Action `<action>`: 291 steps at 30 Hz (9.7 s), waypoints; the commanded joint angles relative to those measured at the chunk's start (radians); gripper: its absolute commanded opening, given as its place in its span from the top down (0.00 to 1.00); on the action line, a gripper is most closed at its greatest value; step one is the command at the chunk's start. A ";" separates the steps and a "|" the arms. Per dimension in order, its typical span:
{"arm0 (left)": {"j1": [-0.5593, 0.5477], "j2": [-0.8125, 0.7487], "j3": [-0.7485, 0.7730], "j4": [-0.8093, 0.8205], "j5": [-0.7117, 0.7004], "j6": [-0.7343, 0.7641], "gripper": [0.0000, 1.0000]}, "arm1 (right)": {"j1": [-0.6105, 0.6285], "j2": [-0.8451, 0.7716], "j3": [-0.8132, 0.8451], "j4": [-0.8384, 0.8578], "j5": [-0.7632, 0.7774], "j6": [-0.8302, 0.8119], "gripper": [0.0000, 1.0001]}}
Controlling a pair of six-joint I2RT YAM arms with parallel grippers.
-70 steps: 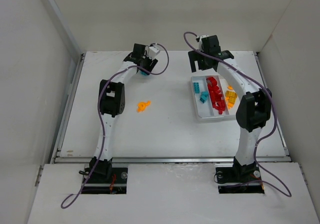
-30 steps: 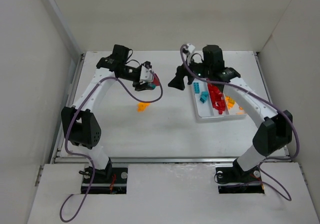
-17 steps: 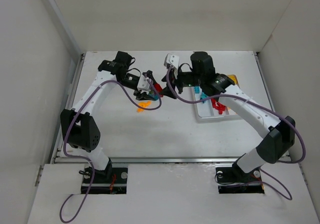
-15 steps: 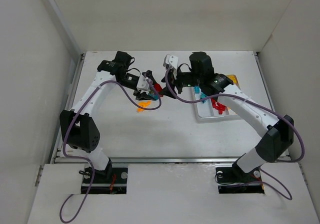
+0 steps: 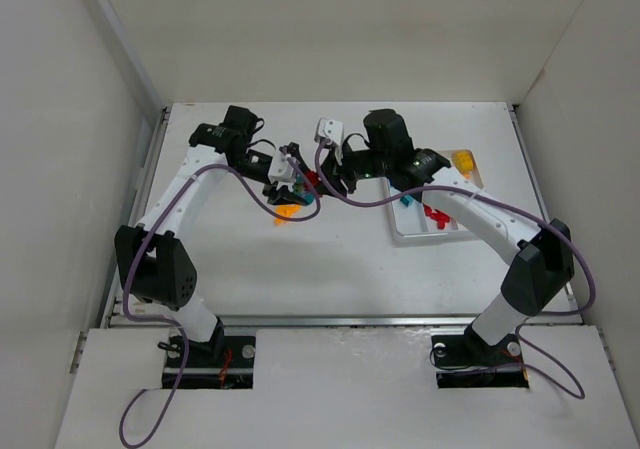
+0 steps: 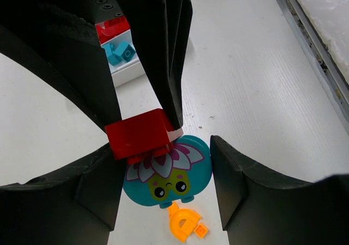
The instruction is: Sort the legos into containers by color
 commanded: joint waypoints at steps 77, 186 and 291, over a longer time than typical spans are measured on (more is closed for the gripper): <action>0.055 -0.124 -0.306 0.528 -0.254 -0.584 0.95 | -0.369 0.251 0.092 -0.201 1.153 0.432 0.89; 0.096 -0.377 -0.898 1.229 -1.295 -1.283 0.15 | -0.011 0.437 0.342 -0.222 0.500 0.441 0.21; 0.125 0.167 -0.364 0.396 -0.763 0.562 0.28 | -0.708 0.186 -0.086 -0.115 0.764 0.614 0.20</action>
